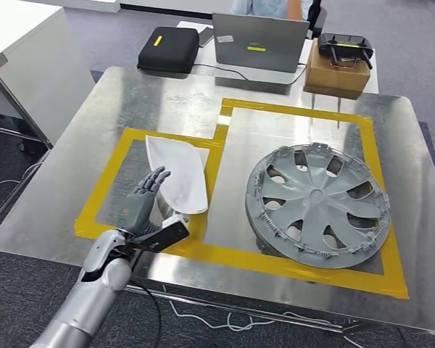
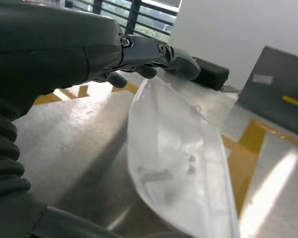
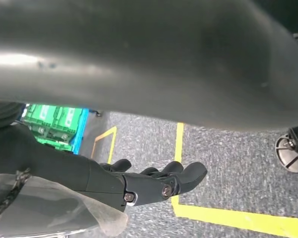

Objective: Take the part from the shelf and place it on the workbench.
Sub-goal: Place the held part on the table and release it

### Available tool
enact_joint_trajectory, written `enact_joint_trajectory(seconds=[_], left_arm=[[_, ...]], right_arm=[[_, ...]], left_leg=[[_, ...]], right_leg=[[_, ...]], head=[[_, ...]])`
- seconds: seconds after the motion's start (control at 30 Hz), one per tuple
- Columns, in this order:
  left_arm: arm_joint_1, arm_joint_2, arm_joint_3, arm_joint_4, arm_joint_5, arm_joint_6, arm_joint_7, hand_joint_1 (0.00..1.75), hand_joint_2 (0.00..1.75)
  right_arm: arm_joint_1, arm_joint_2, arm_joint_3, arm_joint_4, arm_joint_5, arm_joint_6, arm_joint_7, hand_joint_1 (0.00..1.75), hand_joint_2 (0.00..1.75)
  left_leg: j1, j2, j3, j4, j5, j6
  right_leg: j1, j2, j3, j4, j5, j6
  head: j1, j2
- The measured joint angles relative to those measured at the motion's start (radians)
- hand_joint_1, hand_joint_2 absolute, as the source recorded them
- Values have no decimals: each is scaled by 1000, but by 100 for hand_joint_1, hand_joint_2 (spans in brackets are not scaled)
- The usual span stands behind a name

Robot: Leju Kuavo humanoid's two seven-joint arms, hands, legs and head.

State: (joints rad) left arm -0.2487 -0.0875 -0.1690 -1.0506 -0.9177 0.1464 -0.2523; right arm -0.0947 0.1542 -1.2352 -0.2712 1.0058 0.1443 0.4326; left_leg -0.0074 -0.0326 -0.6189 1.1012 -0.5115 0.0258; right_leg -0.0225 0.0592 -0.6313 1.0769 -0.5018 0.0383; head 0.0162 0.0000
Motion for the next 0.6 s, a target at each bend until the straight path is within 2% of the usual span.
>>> enact_joint_trajectory(seconds=[0.07,0.1,0.13,0.17,0.23,0.27,0.3,0.33,0.4,0.43,0.47,0.5,0.57,0.6], left_arm=[[71,1,1,-107,68,7,-37,0,0],[105,1,2,-157,96,14,-55,0,0],[140,1,5,-205,122,25,-72,0,0],[172,2,9,-249,145,36,-87,0,0],[237,2,22,-329,190,61,-115,0,0],[265,2,30,-361,213,72,-128,0,0],[291,2,38,-390,237,80,-141,0,0],[312,1,45,-413,259,86,-151,0,0],[344,1,62,-450,294,93,-168,0,0],[356,0,71,-465,308,98,-176,0,0],[367,0,81,-477,320,104,-185,0,0],[377,-1,91,-487,331,109,-193,0,0],[394,-3,111,-502,352,116,-207,0,0],[403,-4,121,-508,363,119,-213,0,0]], right_arm=[[5,2,-10,0,-4,-4,0,0,0],[7,3,-15,0,-6,-7,0,0,0],[8,3,-20,-1,-8,-9,0,0,0],[9,3,-24,-1,-9,-11,0,0,0],[10,3,-32,-1,-10,-14,0,0,0],[11,3,-36,-2,-11,-16,0,0,0],[12,3,-40,-2,-11,-17,0,0,0],[13,3,-43,-3,-10,-18,0,0,0],[11,4,-47,-4,-9,-19,2,0,0],[10,6,-48,-5,-9,-19,4,0,0],[8,7,-49,-5,-9,-19,5,0,0],[7,9,-49,-6,-9,-19,4,0,0],[7,9,-50,-7,-9,-19,0,0,0],[7,9,-50,-8,-9,-20,-3,0,0]], left_leg=[[3,5,15,-27,14,10],[6,10,25,-45,24,15],[8,15,34,-63,32,19],[9,20,38,-72,37,20],[10,30,37,-76,40,21],[11,34,35,-76,41,19],[13,38,33,-75,42,16],[16,40,32,-75,44,11],[20,40,28,-71,46,-4],[20,40,27,-68,47,-12],[18,39,26,-64,48,-20],[17,38,26,-63,51,-28],[20,38,24,-60,53,-40],[22,37,19,-50,38,-46]], right_leg=[[1,-5,8,-13,2,8],[2,-15,8,-8,-7,10],[4,-28,0,15,-30,10],[3,-41,-16,57,-61,10],[0,-50,-57,169,-123,14],[-2,-51,-66,202,-133,17],[-5,-53,-57,202,-124,21],[-9,-55,-28,162,-100,26],[-14,-62,58,29,-54,35],[-15,-63,88,-16,-41,33],[-14,-61,103,-41,-39,28],[-12,-58,104,-40,-40,20],[-12,-55,92,-42,-35,1],[-11,-56,86,-42,-30,-9]], head=[[0,0],[2,0],[3,0],[4,0],[5,0],[5,0],[4,0],[4,0],[6,0],[5,0],[4,0],[3,0],[0,0],[-1,0]])
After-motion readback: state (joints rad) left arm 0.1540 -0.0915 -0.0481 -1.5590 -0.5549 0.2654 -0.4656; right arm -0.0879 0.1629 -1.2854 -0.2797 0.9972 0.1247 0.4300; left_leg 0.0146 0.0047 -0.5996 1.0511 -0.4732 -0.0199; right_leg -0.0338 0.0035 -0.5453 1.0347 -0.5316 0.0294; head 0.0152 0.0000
